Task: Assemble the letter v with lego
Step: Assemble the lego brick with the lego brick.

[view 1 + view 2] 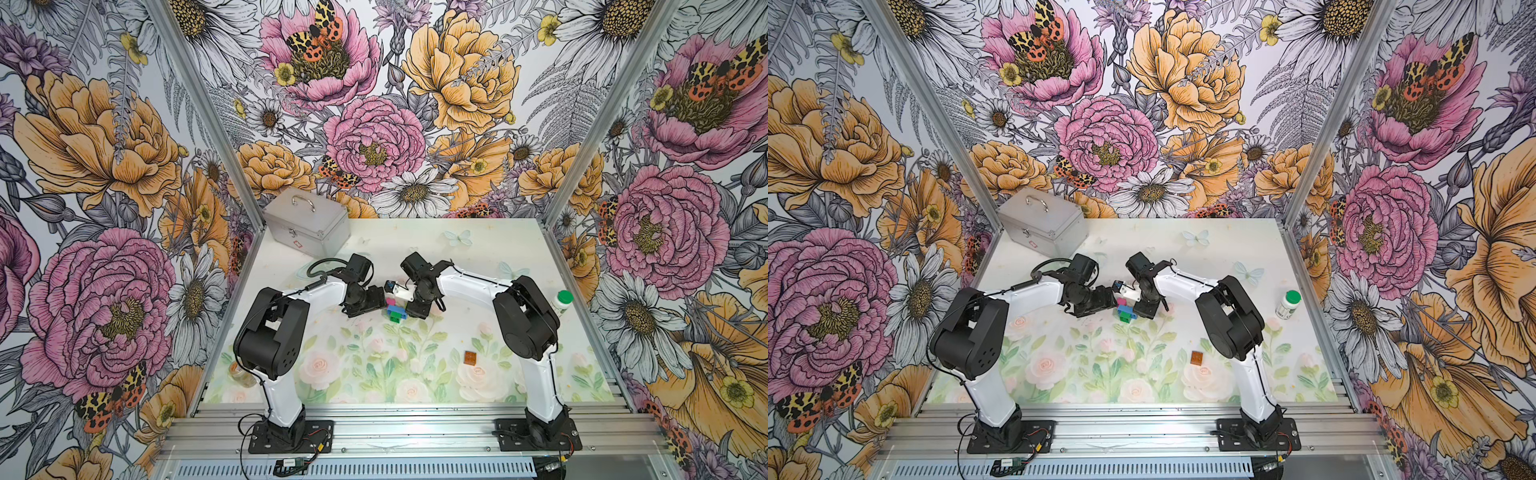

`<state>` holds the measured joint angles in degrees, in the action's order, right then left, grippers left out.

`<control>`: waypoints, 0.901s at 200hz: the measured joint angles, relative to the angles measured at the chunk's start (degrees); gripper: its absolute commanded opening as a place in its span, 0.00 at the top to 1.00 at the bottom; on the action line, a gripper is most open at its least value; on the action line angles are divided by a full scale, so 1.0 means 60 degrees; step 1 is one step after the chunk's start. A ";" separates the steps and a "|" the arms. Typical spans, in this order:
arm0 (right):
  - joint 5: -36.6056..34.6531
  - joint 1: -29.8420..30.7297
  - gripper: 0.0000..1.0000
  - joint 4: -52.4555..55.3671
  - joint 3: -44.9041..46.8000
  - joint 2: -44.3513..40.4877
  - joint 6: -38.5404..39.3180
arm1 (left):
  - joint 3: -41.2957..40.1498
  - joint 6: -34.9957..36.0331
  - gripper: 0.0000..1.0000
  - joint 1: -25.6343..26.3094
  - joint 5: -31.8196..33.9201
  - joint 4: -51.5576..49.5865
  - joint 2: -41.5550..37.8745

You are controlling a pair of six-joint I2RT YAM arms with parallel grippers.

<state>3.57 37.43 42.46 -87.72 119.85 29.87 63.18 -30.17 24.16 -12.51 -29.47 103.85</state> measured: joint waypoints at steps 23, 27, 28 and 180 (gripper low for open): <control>0.0029 0.0000 0.45 0.0029 -0.0036 0.0004 0.0000 | 0.0000 0.0029 0.18 0.0000 -0.0015 0.0033 0.0004; 0.0033 0.0000 0.47 0.0029 -0.0040 0.0004 0.0004 | -0.0004 0.0029 0.18 0.0000 -0.0018 0.0044 0.0004; 0.0033 0.0000 0.47 0.0029 -0.0044 0.0004 0.0000 | -0.0004 0.0029 0.18 -0.0004 -0.0018 0.0044 0.0004; 0.0466 -0.0047 0.38 0.0273 -0.0324 0.0164 0.0058 | -0.0036 0.0029 0.18 -0.0004 -0.0058 0.0208 0.0004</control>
<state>6.37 37.15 44.10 -89.67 120.84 30.22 62.96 -30.00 24.14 -12.86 -28.23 103.88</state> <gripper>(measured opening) 0.606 0.820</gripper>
